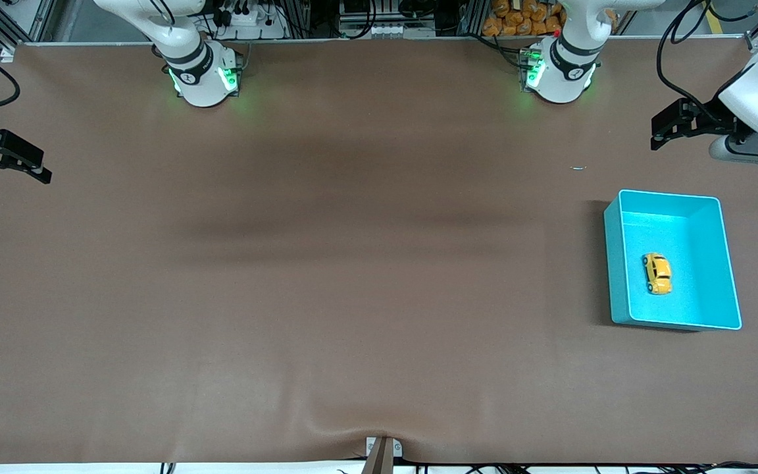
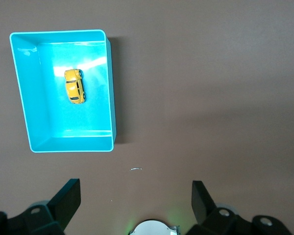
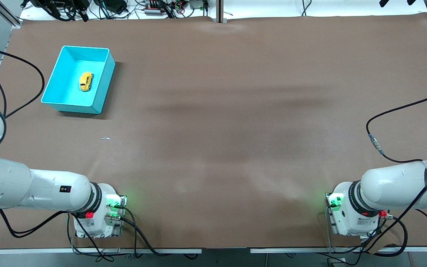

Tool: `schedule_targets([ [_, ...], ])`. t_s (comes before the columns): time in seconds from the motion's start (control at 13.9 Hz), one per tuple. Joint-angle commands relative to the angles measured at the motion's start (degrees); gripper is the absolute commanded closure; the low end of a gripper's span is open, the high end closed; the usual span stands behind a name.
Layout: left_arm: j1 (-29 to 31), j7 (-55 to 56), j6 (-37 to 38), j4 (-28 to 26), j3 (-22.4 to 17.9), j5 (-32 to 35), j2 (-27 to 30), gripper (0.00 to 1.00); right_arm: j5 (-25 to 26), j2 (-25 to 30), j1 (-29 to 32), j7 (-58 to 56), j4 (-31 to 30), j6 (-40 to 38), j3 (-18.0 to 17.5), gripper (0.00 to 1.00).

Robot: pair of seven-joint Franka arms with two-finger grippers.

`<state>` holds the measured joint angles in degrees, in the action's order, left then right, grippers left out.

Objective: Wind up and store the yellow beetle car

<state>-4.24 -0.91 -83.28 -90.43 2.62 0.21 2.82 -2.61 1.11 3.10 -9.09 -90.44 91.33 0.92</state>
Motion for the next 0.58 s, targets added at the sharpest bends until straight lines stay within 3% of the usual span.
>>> schedule_targets([
  [0.0, 0.46, -0.14, 0.58, -0.01, 0.54, -0.38, 0.52, 0.0, 0.5, -0.32, -0.38, 1.09, 0.88, -0.19, 0.05, 0.0],
  [0.5, 0.9, -0.05, 0.58, 0.08, 0.54, -0.47, 0.43, 0.0, 0.5, -0.32, -0.38, 1.09, 0.88, -0.19, 0.05, 0.0],
])
